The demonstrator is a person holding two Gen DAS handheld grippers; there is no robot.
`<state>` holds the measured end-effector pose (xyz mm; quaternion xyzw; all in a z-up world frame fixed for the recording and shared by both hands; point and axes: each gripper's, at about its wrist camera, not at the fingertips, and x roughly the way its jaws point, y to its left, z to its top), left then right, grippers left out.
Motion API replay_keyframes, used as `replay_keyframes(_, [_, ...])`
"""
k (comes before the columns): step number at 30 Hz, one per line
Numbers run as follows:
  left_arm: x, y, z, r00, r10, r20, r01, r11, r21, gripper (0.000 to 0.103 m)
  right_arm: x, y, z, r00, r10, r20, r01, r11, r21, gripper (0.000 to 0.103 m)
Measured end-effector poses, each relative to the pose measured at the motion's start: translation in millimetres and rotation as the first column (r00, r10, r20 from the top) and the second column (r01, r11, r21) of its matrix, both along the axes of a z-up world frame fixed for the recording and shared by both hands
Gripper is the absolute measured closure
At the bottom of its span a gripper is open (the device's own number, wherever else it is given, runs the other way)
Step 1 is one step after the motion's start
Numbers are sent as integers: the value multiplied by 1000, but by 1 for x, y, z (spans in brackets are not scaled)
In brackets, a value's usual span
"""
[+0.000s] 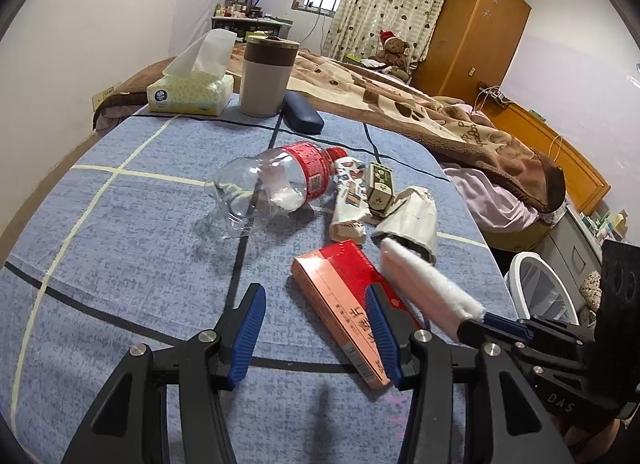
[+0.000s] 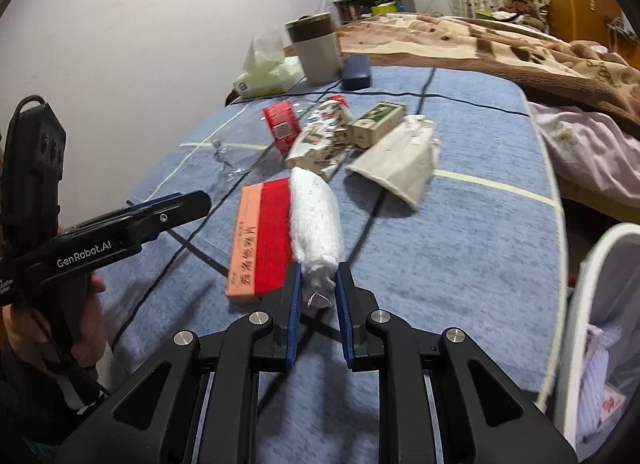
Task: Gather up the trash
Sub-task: 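Grasp the red medicine box with the left tool while the right tool holds the tissue roll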
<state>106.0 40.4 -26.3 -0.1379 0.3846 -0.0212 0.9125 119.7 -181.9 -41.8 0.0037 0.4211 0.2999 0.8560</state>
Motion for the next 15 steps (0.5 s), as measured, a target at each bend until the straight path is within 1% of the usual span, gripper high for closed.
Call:
replay_keyframes(2, [1, -6, -2, 1000, -10, -10, 10, 1000, -9, 43, -1, -10, 0, 1000, -29, 3, 29, 1000, -7, 86])
replay_keyframes(9, [16, -38, -19, 997, -58, -56, 57, 998, -12, 43, 1, -39, -9, 995, -102, -14, 102, 994, -49, 85])
replay_keyframes(11, [21, -47, -24, 995, -73, -67, 72, 997, -14, 42, 0, -44, -9, 994, -112, -12, 111, 992, -52, 78])
replay_keyframes(12, [23, -51, -25, 994, -78, -70, 77, 997, -13, 40, 0, -47, -9, 993, -116, -8, 115, 992, -48, 66])
replay_keyframes(13, [24, -53, -26, 994, -79, -70, 78, 997, -13, 38, 0, -48, -8, 993, -118, -5, 118, 992, -44, 52])
replay_keyframes(14, [26, -55, -26, 995, -77, -69, 77, 997, -10, 36, 0, -50, -7, 993, -120, 0, 119, 992, -38, 47])
replay_keyframes(15, [28, -56, -27, 995, -73, -70, 73, 997, -7, 35, 1, -52, -6, 992, -124, 6, 124, 992, -30, 46])
